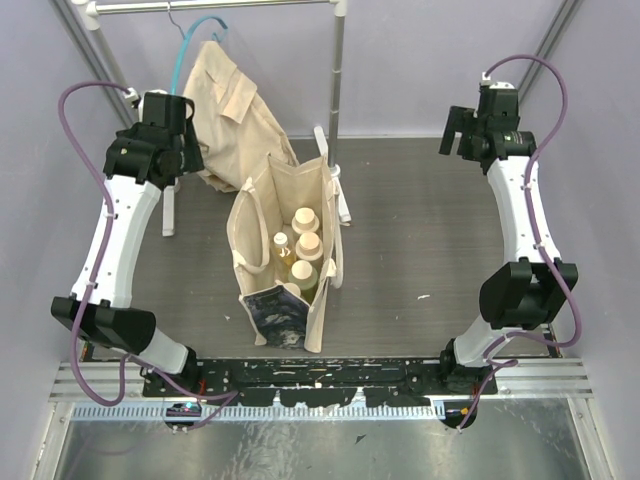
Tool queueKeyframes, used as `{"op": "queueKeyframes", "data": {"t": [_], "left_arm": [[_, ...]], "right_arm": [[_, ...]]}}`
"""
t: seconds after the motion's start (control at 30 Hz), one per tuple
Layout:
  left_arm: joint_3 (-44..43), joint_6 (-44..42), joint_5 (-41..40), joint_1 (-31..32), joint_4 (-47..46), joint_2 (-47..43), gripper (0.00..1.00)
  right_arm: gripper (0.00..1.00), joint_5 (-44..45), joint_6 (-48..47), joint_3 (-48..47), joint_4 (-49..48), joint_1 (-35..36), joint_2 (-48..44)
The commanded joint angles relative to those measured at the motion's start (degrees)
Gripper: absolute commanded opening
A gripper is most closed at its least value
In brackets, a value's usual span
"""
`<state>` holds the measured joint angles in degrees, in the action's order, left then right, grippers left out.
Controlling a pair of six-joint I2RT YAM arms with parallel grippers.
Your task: Place the personal care products into the canvas bag
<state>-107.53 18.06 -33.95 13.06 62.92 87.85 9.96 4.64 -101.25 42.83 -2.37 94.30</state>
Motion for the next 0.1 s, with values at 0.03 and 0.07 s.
{"op": "queueKeyframes", "data": {"t": [0.03,0.07], "left_arm": [[-0.1,-0.8,-0.8,0.1,-1.7,-1.3,0.98],[0.1,-0.8,-1.0,0.2,-1.8,-1.5,0.98]], "right_arm": [[1.0,0.7,-0.4,-1.5,-2.5,-0.2,-2.4],[1.0,0.7,-0.3,-1.5,-2.4,-0.1,-2.4]]}}
